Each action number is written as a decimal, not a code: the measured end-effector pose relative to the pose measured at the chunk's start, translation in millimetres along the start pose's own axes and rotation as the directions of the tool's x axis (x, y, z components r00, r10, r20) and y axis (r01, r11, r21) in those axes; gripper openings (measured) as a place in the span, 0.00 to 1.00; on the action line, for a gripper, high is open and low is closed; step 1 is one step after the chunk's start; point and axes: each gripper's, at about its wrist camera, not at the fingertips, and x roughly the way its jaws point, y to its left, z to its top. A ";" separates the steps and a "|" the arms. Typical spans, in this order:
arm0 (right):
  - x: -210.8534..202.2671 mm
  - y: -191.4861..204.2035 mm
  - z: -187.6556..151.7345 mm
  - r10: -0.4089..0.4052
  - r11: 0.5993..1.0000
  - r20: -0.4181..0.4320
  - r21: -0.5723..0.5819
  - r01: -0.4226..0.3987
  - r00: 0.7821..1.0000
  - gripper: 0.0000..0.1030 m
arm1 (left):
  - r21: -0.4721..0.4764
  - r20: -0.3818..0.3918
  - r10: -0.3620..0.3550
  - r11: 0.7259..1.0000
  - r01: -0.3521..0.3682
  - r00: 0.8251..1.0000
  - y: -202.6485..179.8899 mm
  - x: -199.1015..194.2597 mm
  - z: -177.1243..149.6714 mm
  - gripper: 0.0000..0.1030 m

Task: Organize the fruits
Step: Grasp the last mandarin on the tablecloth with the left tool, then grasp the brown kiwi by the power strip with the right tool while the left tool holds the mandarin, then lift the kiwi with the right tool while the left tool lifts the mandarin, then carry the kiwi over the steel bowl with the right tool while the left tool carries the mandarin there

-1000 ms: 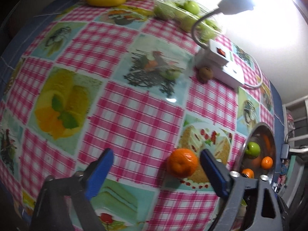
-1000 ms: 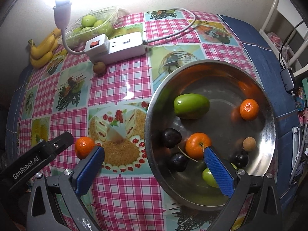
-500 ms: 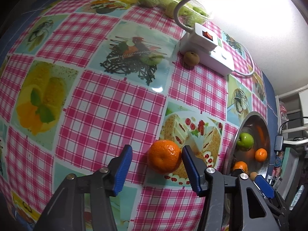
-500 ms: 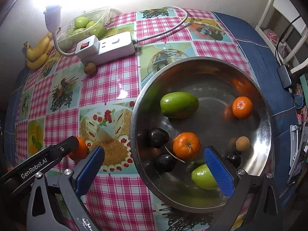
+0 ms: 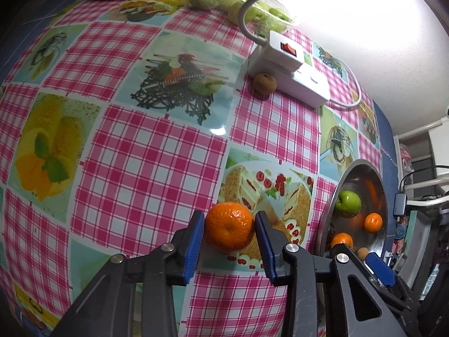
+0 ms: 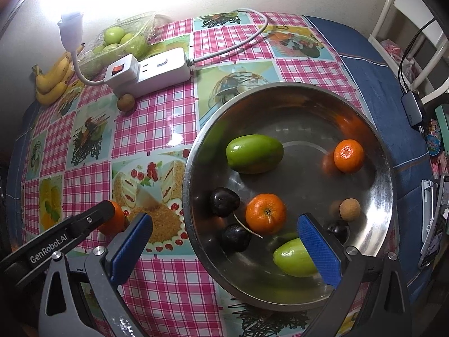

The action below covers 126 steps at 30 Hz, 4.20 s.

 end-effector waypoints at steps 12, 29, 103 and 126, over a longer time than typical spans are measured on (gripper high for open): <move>-12.8 8.7 8.7 0.070 0.998 0.091 -0.004 -0.070 0.993 1.00 | -0.011 0.128 -0.027 1.000 0.028 0.991 11.7 -23.7 16.6 0.38; 0.5 59.5 56.7 0.121 0.990 0.145 -0.092 -0.108 0.982 0.99 | 0.058 0.162 0.025 0.998 -0.034 0.986 25.7 -25.4 75.1 0.38; -33.7 68.6 26.1 0.045 0.989 0.084 -0.142 -0.032 0.995 0.28 | 0.135 0.221 0.036 0.989 -0.067 0.975 -9.0 -76.5 35.7 0.38; -41.7 -7.3 -6.5 0.038 0.999 0.109 0.032 -0.041 0.993 0.28 | 0.209 0.272 0.040 0.973 -0.099 0.961 -65.4 -69.4 -25.2 0.38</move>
